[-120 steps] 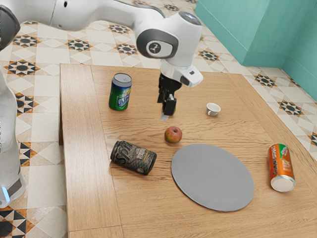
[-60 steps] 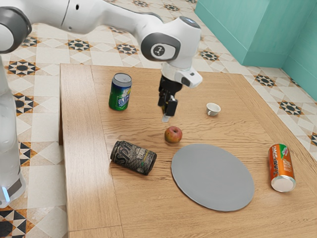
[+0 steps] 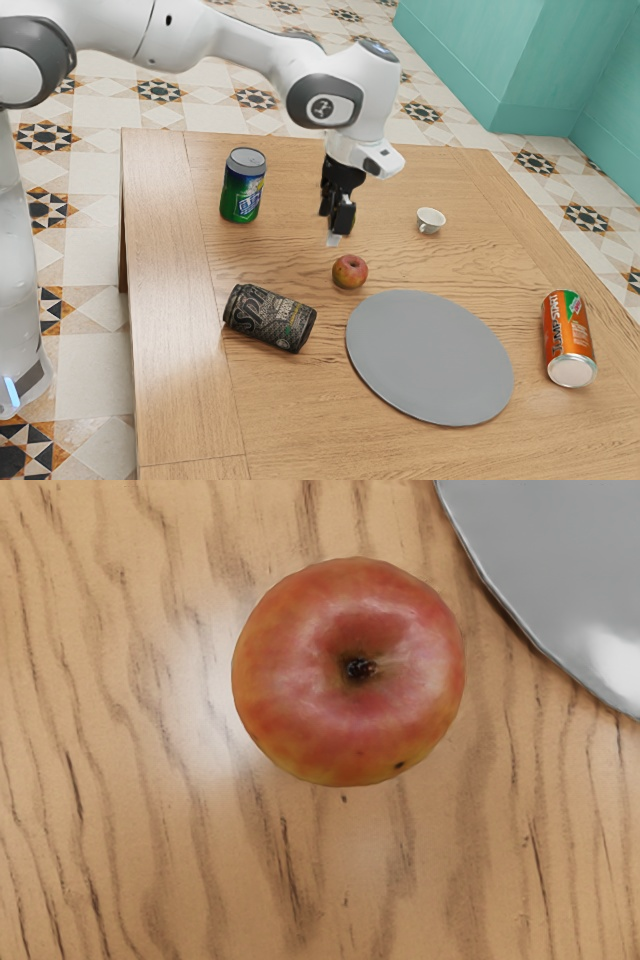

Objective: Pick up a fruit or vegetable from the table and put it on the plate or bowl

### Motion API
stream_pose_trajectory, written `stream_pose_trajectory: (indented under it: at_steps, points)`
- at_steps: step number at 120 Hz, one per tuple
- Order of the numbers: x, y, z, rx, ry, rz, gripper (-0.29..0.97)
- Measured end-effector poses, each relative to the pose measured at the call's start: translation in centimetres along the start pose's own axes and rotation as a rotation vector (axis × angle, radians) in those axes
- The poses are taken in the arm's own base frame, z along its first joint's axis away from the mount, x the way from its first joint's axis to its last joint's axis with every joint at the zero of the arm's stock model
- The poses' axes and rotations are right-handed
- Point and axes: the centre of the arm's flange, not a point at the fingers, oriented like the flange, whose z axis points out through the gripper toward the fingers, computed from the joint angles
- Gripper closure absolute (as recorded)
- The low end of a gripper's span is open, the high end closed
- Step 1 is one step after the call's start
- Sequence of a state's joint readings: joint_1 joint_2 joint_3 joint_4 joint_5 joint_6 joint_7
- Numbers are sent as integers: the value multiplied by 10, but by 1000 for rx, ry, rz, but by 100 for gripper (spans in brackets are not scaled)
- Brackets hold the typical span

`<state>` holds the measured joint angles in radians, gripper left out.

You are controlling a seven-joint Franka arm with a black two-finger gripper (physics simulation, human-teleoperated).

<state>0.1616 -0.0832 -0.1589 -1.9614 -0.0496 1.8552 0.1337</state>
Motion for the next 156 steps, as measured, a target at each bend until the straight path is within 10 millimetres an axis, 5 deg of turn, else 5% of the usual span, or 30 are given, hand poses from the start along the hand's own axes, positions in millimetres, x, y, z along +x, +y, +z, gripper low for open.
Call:
stream_pose_trajectory:
  at_steps: [18, 68, 110, 156]
  points:
    - [7, 6, 0, 4, 8, 39, 0]
    - [36, -24, 8, -15, 2, 53, 0]
    - [41, 51, 17, -25, -16, 201, 0]
    - [40, 6, 21, -33, -21, 135, 0]
